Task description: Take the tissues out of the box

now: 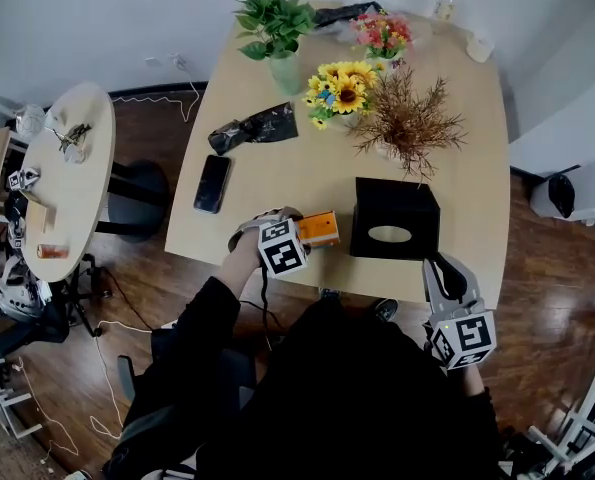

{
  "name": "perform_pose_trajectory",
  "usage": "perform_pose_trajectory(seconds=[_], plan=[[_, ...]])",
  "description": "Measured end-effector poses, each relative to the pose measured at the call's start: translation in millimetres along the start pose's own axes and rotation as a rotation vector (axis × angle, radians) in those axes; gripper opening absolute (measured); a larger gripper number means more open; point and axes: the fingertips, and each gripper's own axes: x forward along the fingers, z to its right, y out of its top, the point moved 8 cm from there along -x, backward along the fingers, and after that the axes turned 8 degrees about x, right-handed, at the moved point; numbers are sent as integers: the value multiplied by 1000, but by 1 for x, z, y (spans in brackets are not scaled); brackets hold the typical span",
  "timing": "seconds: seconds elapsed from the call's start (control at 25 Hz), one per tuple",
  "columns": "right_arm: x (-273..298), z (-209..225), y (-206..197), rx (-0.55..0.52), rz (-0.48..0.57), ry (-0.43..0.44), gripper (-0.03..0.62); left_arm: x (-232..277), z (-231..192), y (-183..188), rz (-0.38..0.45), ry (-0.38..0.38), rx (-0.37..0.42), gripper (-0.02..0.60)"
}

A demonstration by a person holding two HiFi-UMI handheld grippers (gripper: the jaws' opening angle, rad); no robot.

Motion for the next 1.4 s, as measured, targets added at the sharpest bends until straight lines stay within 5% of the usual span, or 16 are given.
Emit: perform_pose_trajectory(seconds=[0.16, 0.44, 0.72, 0.92, 1.08, 1.4], plan=[[-1, 3, 1, 2, 12, 9, 61, 3, 1, -1, -26, 18, 11, 354], [-6, 8, 0, 14, 14, 19, 61, -33, -6, 5, 36, 138, -53, 367], [-10, 16, -3, 25, 29, 30, 58, -108, 5, 54, 377, 293, -188, 364], [-15, 24, -1, 30, 42, 23, 57, -141, 23, 102, 589, 330, -176, 346], [-21, 33, 1, 35, 68, 9, 55, -158, 40, 132, 789, 342, -261, 303], [-39, 61, 7, 37, 105, -47, 52, -138, 69, 162, 854, 343, -363, 266]])
